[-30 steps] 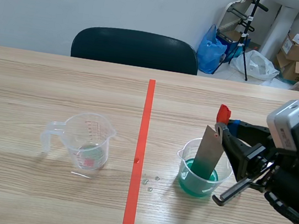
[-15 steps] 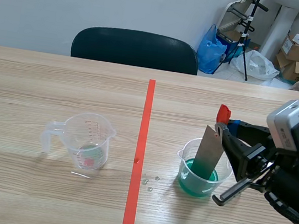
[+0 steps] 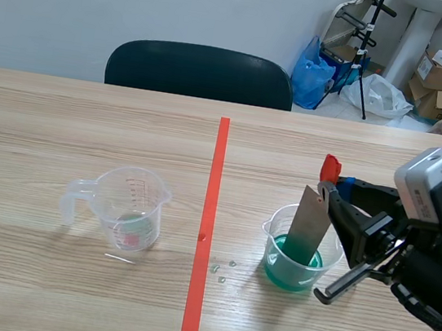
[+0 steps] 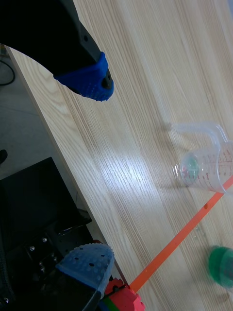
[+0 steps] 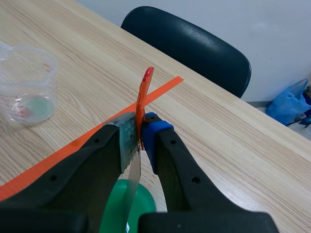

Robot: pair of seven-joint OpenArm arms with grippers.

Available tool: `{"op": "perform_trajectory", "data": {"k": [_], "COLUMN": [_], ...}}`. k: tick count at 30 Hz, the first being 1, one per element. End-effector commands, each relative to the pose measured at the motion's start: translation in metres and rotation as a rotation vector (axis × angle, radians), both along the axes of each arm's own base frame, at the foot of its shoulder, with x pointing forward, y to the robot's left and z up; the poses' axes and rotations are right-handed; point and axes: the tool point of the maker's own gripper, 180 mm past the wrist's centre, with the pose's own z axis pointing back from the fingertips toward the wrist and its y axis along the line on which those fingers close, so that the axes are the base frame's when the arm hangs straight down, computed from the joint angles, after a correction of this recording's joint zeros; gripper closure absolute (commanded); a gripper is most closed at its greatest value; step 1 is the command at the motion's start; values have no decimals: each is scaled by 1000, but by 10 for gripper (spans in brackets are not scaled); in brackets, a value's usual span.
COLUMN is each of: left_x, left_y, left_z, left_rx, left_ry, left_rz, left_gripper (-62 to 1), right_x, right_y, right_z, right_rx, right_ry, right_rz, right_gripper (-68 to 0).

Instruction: Do the redox reaction experiment

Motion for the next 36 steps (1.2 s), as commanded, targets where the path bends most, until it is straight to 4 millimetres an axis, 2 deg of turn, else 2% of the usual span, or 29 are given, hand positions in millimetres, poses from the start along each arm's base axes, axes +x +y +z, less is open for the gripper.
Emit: {"op": "perform_trajectory", "data": {"k": [1,29,36], "left_x": [2,2,2], "left_y": [-1,-1,-1], "left_z": [5,5,5], "left_rx": [-13,-13,-13], "left_ry": [-25,-25,-25], "left_rz": [6,6,6], "left_gripper": [-623,-623,-623], "right_x": [1,1,5], "right_y": [-2,-2,-7], "right_z": [-1,-1,5], "right_rx": [-16,-17,-24], "right_ry": [4,4,-14], "right_rz": [2,2,-12], "right_gripper": [-13,-13,-13]}}
